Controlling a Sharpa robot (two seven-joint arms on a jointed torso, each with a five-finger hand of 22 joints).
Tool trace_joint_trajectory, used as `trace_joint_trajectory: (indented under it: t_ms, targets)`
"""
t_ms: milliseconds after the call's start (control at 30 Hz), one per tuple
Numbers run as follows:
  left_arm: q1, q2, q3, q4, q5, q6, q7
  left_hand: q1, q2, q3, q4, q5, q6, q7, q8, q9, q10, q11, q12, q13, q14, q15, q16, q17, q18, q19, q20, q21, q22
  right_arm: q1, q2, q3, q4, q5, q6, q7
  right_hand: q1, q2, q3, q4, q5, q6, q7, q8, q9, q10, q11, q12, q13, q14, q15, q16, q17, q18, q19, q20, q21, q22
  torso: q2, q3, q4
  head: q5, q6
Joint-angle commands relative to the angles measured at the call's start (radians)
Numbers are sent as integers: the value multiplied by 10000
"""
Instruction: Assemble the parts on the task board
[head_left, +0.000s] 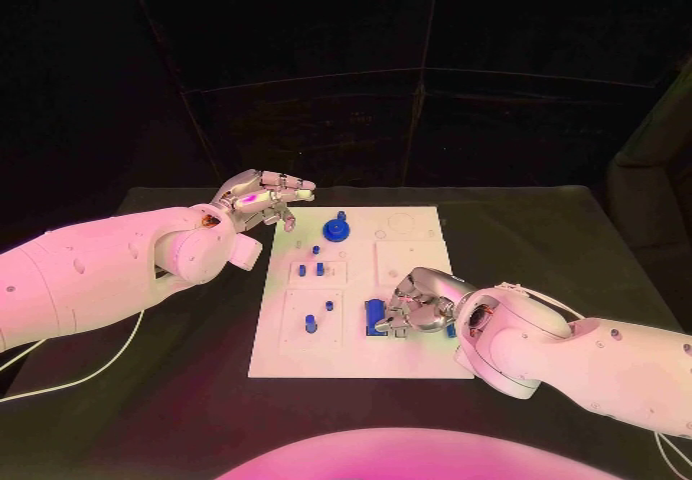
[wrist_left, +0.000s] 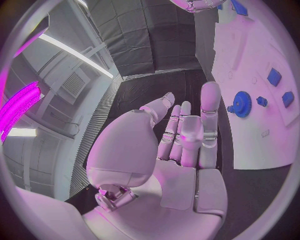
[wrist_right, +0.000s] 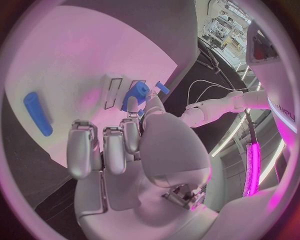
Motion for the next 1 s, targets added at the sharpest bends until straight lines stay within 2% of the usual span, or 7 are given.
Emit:
trace_joint_trajectory:
  t_ms: [33, 167, 267, 633, 833, 933, 1000]
  targets:
    - [15, -6, 7, 15, 34, 108, 24, -52, -28, -27, -38, 28, -61, -26, 33, -3, -59, 7, 36, -12, -46, 12, 19, -16, 110, -79, 3, -62, -10, 11, 147, 2, -117, -214, 101, -226, 345, 331, 70, -117, -300, -2, -81, 10, 4, 66, -48, 33, -622, 752, -83, 39, 1052, -194, 327, -75, 77, 874, 3, -1, -12, 23, -11]
    - [16, -9, 7, 20, 34, 111, 20, -52, -22, -28, -41, 29, -75, -24, 35, -5, -84, 10, 37, -17, -50, 15, 23, -20, 110, -81, 5, -64, -11, 11, 294, 2, -198, -248, 96, -259, 346, 359, 77, -120, -329, 3, -81, 10, 4, 72, -47, 41, -612, 754, -83, 43, 1061, -195, 329, -76, 79, 878, 9, 7, -2, 20, -29]
    - [16, -19, 7, 24, 34, 108, 18, -52, -22, -28, -41, 29, -75, -24, 35, -5, -84, 10, 37, -17, -50, 15, 23, -20, 110, -81, 5, -64, -11, 11, 341, 3, -230, -261, 151, -284, 295, 332, 35, -112, -376, 2, -70, 4, 2, 76, -39, 41, -608, 753, -80, 39, 1055, -196, 329, -75, 80, 879, -1, 1, -19, 44, -55]
    - [17, -48, 7, 32, 34, 115, -6, -52, -22, -28, -41, 29, -75, -24, 35, -5, -84, 10, 37, -17, -50, 15, 23, -20, 110, -81, 5, -64, -11, 11, 131, 2, -176, -306, 247, -358, 255, 224, -50, -146, -404, -3, -61, -5, 1, 68, -30, 15, -620, 749, -72, 29, 1041, -192, 320, -71, 68, 864, -10, 10, -49, 28, -55]
    - [17, -49, 7, 15, 34, 120, -7, -49, -20, -27, -44, 29, -79, -24, 36, -5, -90, 10, 38, -18, -51, 15, 24, -22, 111, -83, 6, -70, -17, 12, -231, 2, 85, -182, -265, 150, 285, 192, -75, -198, -331, -122, -10, -91, -35, 23, 2, -67, -676, 740, -53, 7, 1006, -182, 298, -61, 34, 821, -24, 12, -28, -30, -23]
    - [17, -53, 6, -2, 34, 112, 3, -47, -19, -27, -47, 29, -82, -24, 37, -5, -95, 11, 40, -19, -52, 16, 24, -24, 112, -85, 6, -75, -22, 14, -556, 4, 274, -35, -547, 499, 269, 185, -101, -208, -242, -220, 43, -182, -75, 1, 44, -99, -692, 738, -23, 1, 1001, -181, 291, -42, 26, 812, -35, 12, -55, -28, -6]
    - [17, -53, 6, -11, 34, 104, 16, -47, -19, -27, -47, 29, -82, -24, 37, -5, -95, 11, 40, -19, -52, 16, 24, -24, 112, -85, 6, -75, -22, 17, -862, 6, 416, 100, -679, 651, 207, 185, -143, -187, -168, -512, 177, -422, -180, -15, 143, -123, -701, 740, 46, 4, 1012, -185, 290, -1, 26, 814, -34, 9, -62, -42, 7]
